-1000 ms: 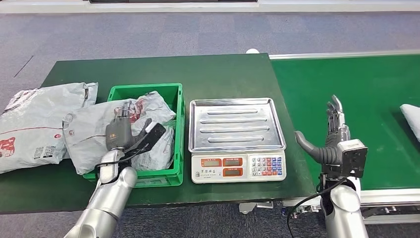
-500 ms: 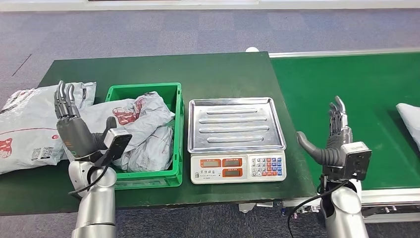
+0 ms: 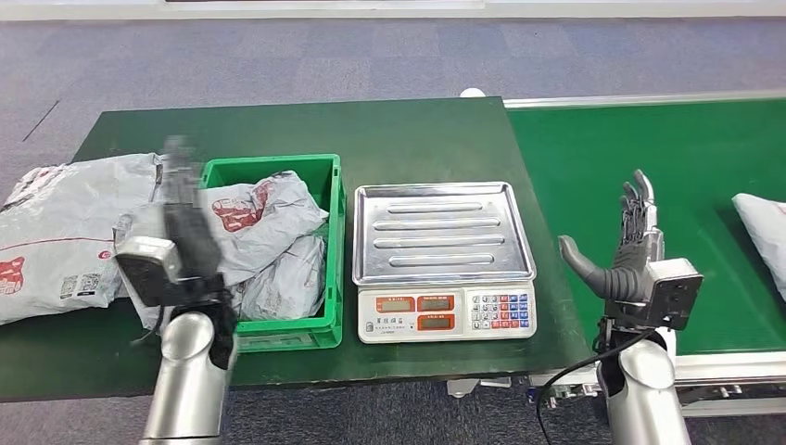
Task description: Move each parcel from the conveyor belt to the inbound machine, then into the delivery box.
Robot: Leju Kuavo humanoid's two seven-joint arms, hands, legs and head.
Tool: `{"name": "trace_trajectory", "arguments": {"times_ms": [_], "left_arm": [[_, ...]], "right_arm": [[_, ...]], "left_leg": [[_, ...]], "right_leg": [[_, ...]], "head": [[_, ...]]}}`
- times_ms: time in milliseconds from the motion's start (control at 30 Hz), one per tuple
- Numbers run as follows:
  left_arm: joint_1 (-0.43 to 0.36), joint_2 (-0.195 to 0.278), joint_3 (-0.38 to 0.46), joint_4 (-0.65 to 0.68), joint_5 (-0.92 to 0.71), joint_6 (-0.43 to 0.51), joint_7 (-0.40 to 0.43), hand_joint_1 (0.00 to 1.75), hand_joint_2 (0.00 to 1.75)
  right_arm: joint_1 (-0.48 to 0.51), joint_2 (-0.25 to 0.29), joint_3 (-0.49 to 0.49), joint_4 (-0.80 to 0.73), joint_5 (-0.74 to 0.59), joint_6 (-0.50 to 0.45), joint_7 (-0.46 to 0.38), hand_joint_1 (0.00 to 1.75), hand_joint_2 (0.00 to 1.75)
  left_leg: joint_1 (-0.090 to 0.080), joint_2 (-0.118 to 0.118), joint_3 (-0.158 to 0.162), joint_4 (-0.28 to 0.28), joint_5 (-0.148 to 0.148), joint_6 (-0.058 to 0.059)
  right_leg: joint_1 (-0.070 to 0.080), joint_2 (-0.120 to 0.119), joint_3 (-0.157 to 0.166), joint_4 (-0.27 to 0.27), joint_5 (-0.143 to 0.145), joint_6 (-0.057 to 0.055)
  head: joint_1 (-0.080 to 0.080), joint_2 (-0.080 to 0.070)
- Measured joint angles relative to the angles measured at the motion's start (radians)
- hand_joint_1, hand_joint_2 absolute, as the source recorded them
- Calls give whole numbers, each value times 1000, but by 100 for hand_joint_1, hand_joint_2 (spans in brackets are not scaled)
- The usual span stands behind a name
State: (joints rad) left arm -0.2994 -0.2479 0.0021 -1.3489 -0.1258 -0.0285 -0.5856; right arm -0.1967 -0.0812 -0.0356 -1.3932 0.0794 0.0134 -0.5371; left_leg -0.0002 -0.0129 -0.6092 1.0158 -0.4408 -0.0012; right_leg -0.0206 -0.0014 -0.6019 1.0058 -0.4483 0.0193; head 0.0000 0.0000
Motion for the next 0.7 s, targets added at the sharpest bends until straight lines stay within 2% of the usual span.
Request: {"name": "trace_trajectory", "arguments": {"times_ms": [33, 67, 100, 233, 433, 700], "left_arm": [[-2, 7, -40, 28, 35, -117, 12, 0, 0], [-3, 12, -74, 53, 54, -192, 16, 0, 0], [-4, 15, -102, 74, 59, -220, 16, 0, 0], [-16, 22, -168, 128, 63, -193, 28, 0, 175], [-46, 22, -242, 211, 60, -251, 39, 0, 175], [-69, 24, -266, 330, 29, -257, -2, 0, 175]], "right_arm": [[-13, -1, 2, 15, -3, 4, -10, 0, 175], [-24, -3, 4, 29, -6, 6, -19, 0, 175], [-32, -4, 5, 41, -8, 7, -25, 0, 175], [-52, -10, 7, 71, -22, 10, -35, 0, 175], [-118, -10, 12, 164, -43, 12, 3, 0, 175], [-159, -10, 23, 307, -67, 40, 18, 0, 175]], "left_leg": [[0, 1, 0, 0, 0, 0], [0, 2, 0, 0, 0, 0], [0, 2, 0, 1, 0, 0], [0, 2, 0, 1, 0, 0], [0, 2, 0, 0, 0, 0], [0, 2, 0, 1, 0, 0]], "right_leg": [[0, 1, 0, 0, 0, 0], [0, 2, 0, 0, 1, 0], [-1, 3, -1, 0, 1, 0], [0, 3, -1, 0, 1, 0], [0, 3, -1, 0, 1, 0], [0, 3, -1, 0, 1, 0]], "head": [[0, 0], [0, 0], [0, 0], [0, 0], [0, 0], [0, 0]]}}
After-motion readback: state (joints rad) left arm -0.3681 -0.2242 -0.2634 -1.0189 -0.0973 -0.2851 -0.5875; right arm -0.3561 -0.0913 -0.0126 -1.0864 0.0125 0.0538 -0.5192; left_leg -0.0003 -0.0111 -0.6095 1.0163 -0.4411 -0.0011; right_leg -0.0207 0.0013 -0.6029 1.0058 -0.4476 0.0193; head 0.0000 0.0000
